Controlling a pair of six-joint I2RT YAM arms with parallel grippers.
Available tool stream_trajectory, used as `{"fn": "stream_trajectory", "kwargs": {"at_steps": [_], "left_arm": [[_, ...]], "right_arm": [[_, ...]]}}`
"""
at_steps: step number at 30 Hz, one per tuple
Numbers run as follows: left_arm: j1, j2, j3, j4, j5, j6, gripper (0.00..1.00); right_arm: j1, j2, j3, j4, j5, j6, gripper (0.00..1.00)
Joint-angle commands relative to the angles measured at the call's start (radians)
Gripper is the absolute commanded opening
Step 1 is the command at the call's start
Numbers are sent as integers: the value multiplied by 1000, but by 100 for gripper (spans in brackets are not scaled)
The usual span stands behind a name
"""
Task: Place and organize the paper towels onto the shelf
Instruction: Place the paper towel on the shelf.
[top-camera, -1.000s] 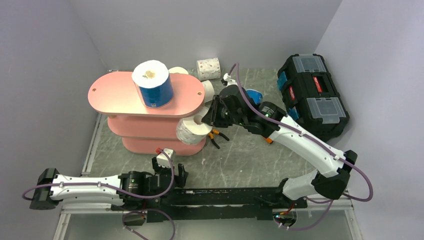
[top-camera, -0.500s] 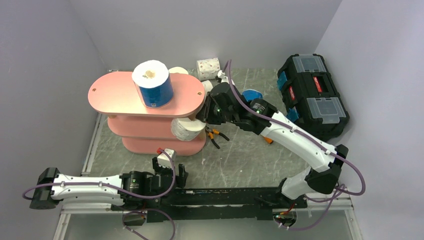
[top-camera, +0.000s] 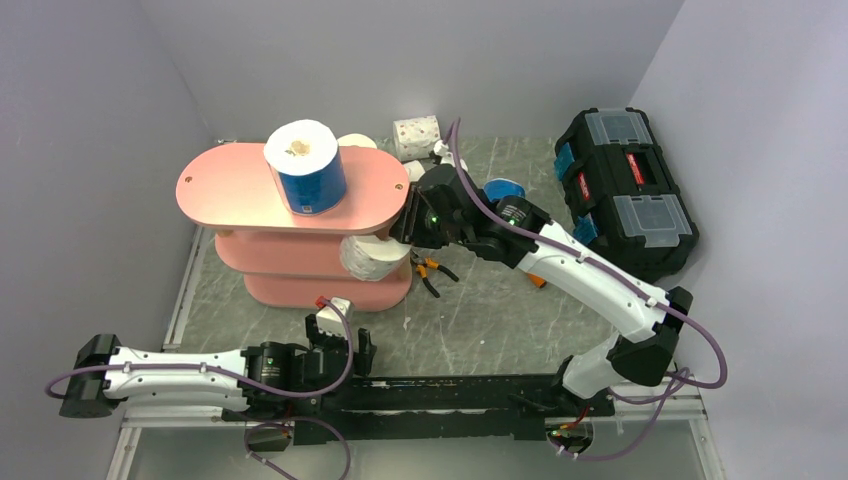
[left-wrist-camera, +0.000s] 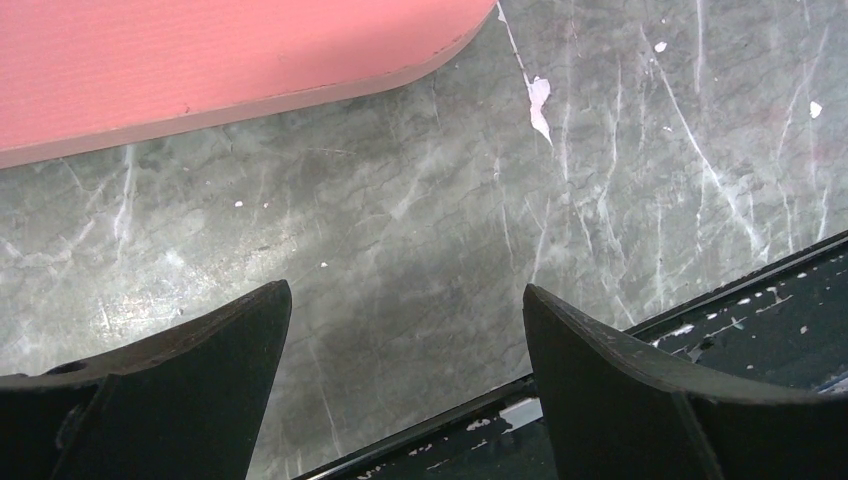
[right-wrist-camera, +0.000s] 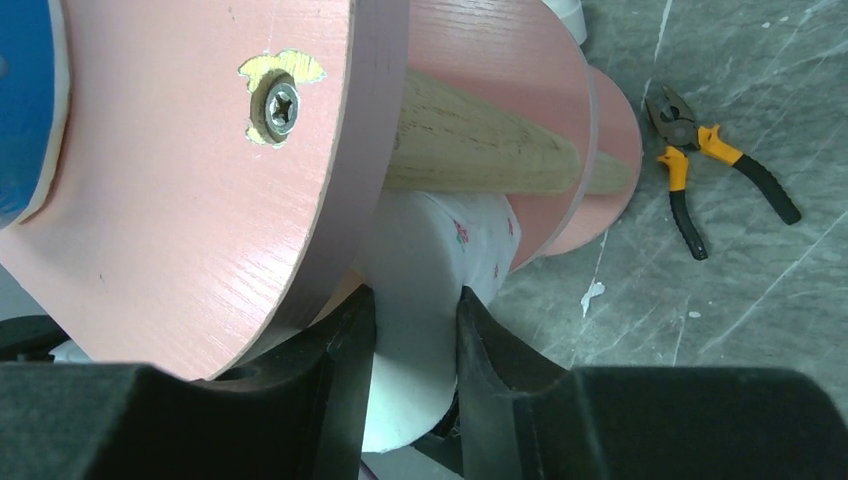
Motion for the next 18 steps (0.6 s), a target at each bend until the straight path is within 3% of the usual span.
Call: {"fn": "stream_trajectory", "kwargs": {"at_steps": [1, 18], "left_arm": [[-7, 10, 41, 21, -14, 14, 93], [-8, 7, 38, 22, -13, 13, 92]], "right_arm": [[3, -25, 17, 109, 22, 21, 37], [2, -26, 34, 125, 2, 22, 55]]}}
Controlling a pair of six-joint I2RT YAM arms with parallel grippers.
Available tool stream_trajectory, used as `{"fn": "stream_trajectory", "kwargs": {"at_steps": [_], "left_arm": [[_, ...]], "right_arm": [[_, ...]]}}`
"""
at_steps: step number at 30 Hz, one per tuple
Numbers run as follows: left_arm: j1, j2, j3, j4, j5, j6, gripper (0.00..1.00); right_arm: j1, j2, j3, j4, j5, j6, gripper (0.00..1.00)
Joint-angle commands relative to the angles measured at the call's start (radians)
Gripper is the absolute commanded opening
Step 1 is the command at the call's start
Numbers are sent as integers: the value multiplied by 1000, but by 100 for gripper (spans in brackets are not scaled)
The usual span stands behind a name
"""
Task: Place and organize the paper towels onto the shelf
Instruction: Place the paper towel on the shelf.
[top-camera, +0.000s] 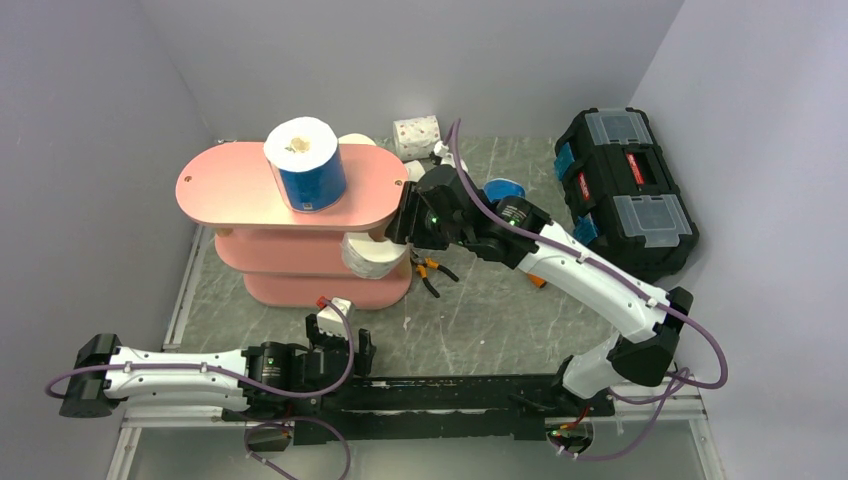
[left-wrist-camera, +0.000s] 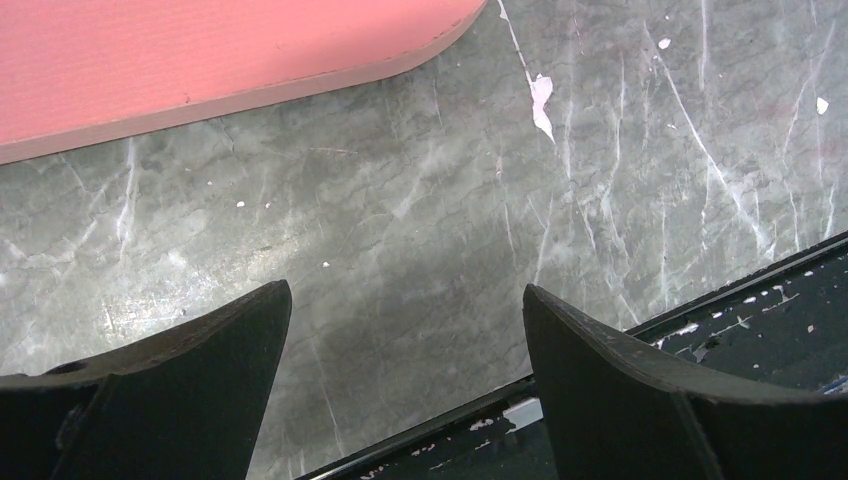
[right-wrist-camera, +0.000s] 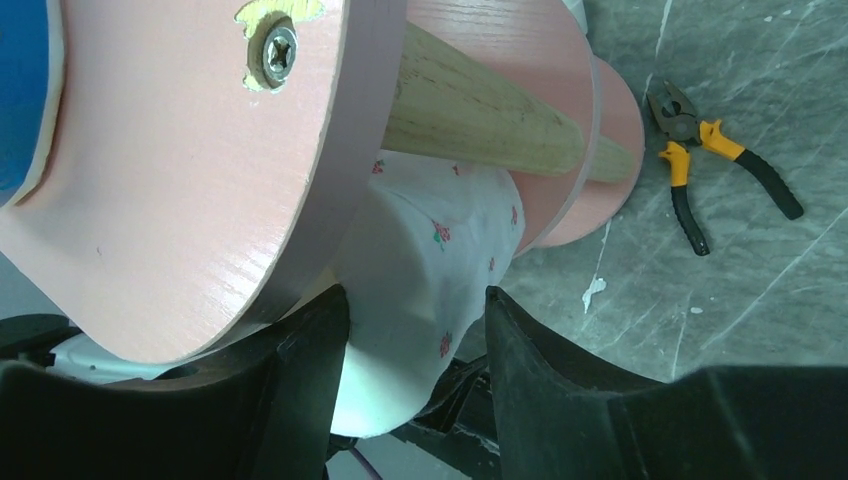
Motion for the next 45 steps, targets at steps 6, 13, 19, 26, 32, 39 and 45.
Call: {"fn": "stream_trajectory", "kwargs": {"at_steps": [6, 13, 19, 26, 32, 39, 45], "left_arm": [[-8, 0, 38, 24, -14, 6, 92], [-8, 4, 40, 24, -11, 6, 92], [-8, 6, 42, 25, -11, 5, 92], [-9, 5, 42, 23, -10, 7, 92], [-8, 4, 38, 42, -12, 25, 92], [-18, 27, 29, 121, 1, 94, 93], [-64, -66, -66, 316, 26, 219, 93]], "right_arm": [[2, -44, 23, 138, 2, 15, 55], [2, -80, -21, 164, 10, 31, 56], [2, -106, -44, 171, 19, 38, 55], [4, -189, -109, 202, 6, -32, 55], [12, -400, -408, 449, -53, -249, 57], [39, -589, -868, 920, -89, -418, 69], [81, -573, -1010, 1167, -115, -672, 73]]}}
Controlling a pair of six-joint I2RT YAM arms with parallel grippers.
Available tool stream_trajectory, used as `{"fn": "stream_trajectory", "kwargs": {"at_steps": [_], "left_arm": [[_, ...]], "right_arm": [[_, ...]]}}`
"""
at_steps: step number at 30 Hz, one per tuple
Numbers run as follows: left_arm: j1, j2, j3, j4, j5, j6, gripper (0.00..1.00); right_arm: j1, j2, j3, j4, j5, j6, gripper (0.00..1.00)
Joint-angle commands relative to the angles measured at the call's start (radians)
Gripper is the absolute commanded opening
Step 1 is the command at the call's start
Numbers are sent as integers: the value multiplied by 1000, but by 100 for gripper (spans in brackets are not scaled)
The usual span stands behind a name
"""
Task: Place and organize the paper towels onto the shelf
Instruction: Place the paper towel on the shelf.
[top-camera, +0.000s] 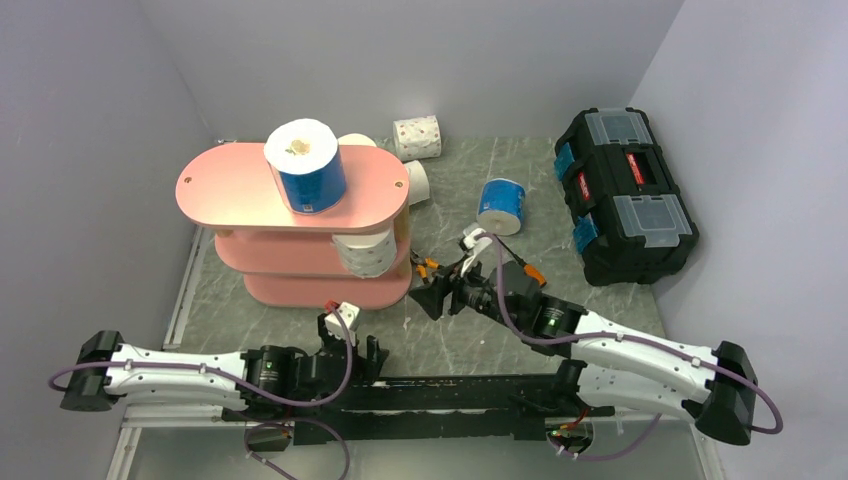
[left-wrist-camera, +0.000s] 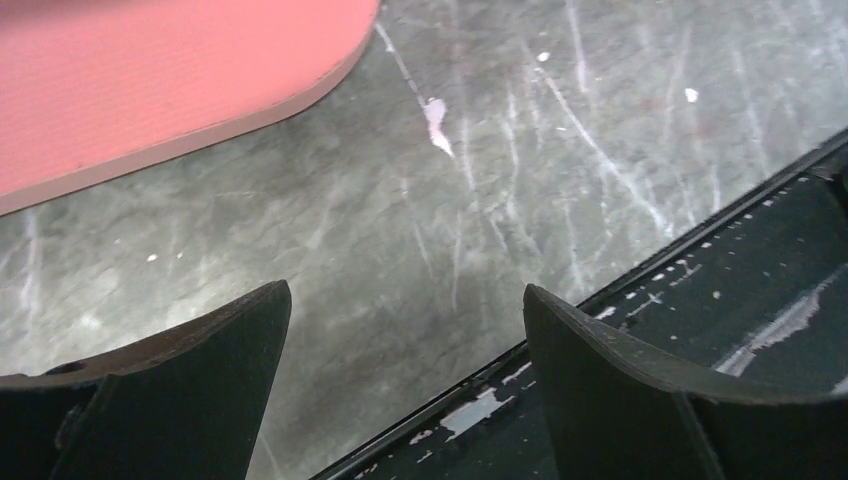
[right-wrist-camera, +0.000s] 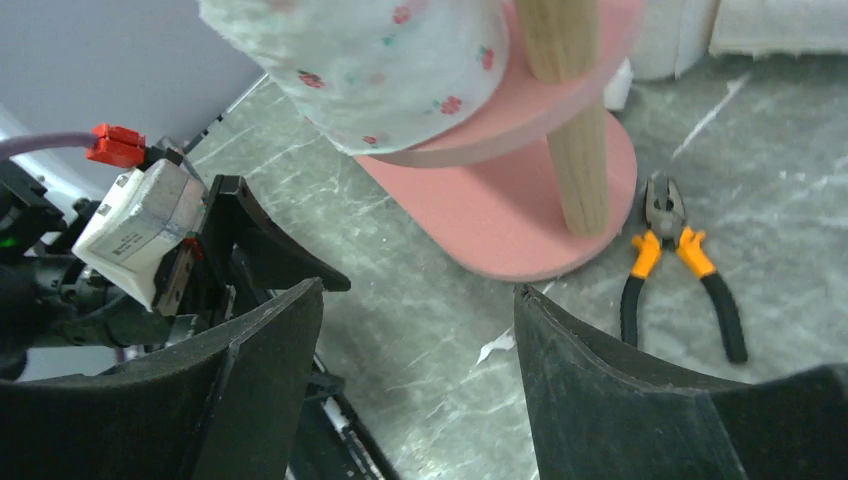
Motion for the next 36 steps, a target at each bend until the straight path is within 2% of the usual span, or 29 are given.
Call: {"fn": "stream_trajectory", "kwargs": {"at_steps": [1, 4, 17, 36], "left_arm": [[-21, -59, -52, 150, 13, 85, 93], [-22, -70, -70, 140, 3, 62, 93], [-22, 141, 10, 35, -24, -63, 93], [-26, 147, 7, 48, -23, -47, 94]], "right_arm": [[17, 15, -1, 314, -40, -239, 73], [18, 30, -42, 444, -49, -295, 74], [41, 286, 73, 581, -62, -385, 74], [41, 438, 158, 644, -114, -450, 74]]}}
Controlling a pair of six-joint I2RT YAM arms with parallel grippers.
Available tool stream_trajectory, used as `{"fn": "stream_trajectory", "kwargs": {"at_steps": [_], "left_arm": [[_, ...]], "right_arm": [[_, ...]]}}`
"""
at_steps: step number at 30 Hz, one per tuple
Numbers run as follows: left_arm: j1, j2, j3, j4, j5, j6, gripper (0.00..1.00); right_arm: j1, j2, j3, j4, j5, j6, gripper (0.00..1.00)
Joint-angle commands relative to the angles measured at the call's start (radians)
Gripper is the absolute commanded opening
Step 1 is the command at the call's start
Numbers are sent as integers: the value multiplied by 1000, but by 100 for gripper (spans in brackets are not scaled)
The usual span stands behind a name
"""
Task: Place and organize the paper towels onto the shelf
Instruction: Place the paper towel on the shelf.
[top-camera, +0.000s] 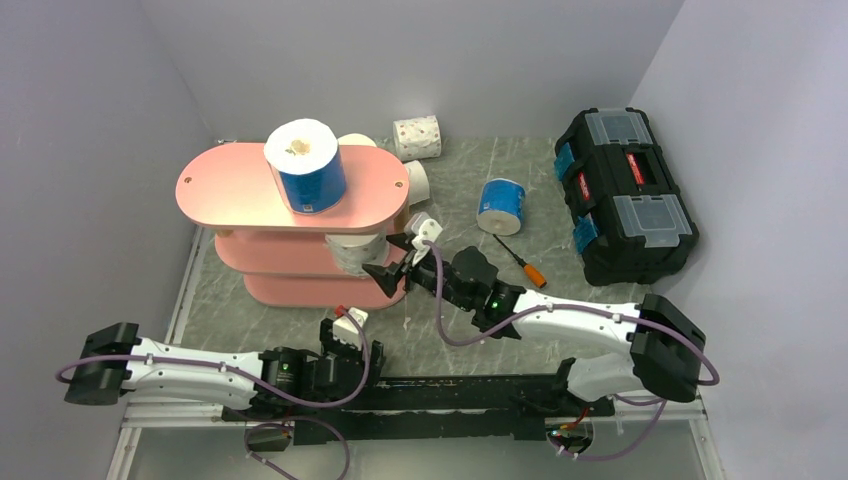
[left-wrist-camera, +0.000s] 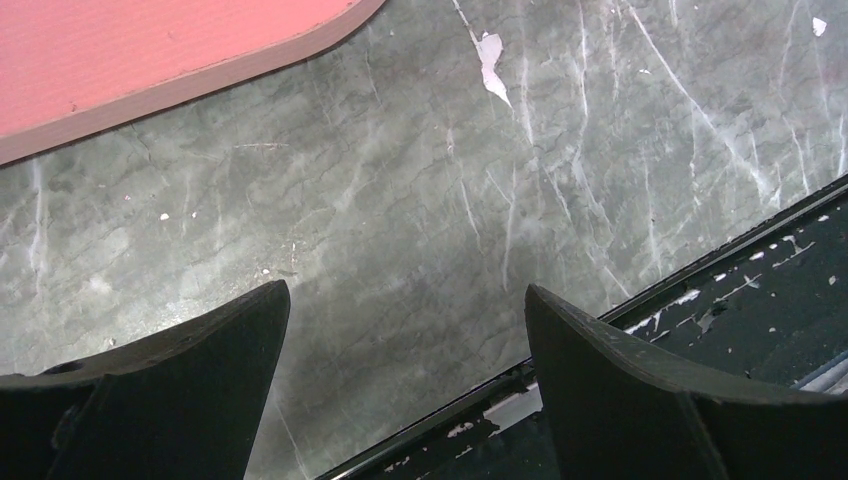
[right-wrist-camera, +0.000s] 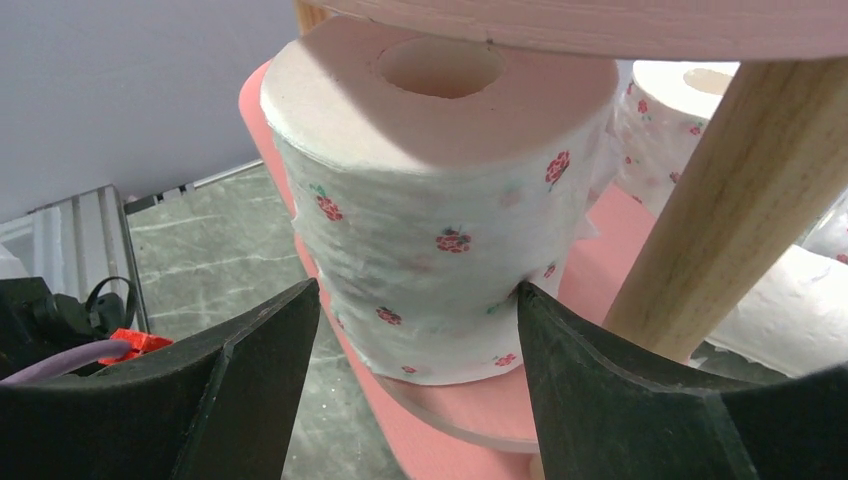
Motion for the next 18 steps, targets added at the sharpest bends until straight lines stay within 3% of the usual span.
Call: {"fn": "stream_trajectory", "kwargs": {"at_steps": [1, 8, 18], "left_arm": [[-8, 7, 32, 16, -21, 1, 94], [-8, 7, 27, 24, -20, 6, 94], [-8, 19, 28, 31, -20, 10, 94]], "right_arm": [[3, 33, 61, 72, -57, -22, 74], [0, 84, 105, 78, -139, -74, 74], [-65, 55, 63, 120, -114, -45, 74]]}}
